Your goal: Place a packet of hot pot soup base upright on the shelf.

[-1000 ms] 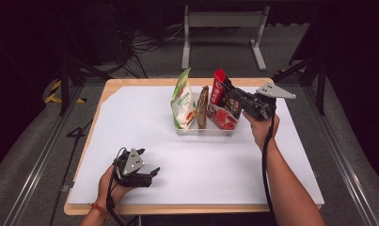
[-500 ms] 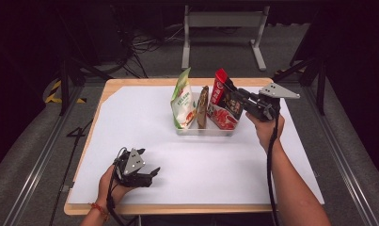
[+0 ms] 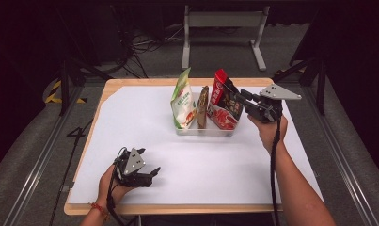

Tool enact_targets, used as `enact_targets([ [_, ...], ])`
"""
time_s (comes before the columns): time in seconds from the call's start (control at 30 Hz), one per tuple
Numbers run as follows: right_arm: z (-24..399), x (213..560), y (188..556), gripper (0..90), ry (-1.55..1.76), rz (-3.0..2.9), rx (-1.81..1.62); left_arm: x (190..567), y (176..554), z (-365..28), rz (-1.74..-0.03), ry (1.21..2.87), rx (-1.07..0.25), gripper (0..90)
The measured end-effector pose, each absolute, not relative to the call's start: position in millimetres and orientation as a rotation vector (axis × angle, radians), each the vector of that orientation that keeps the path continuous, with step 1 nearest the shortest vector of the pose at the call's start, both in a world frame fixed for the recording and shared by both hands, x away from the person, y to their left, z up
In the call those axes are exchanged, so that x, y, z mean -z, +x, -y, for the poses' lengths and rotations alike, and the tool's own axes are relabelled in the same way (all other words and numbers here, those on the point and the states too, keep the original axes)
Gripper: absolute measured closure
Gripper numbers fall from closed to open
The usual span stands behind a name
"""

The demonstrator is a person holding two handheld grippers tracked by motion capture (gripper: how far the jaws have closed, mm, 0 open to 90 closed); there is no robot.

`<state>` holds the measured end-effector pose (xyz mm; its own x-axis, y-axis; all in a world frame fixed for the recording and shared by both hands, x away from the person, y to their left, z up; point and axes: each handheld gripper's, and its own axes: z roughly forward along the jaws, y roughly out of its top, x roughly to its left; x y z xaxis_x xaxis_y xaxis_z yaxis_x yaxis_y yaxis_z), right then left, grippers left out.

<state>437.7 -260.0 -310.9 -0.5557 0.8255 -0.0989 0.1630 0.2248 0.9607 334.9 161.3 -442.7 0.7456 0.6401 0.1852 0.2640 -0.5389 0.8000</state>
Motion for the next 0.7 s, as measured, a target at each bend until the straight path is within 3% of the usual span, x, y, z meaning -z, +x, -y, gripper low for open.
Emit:
enact_targets([
  [0.7,275.9,321.9,428.0,62.8,0.939,-1.885,-1.334,442.2,335.8,-162.0,-0.673,2.146,-0.608,16.7],
])
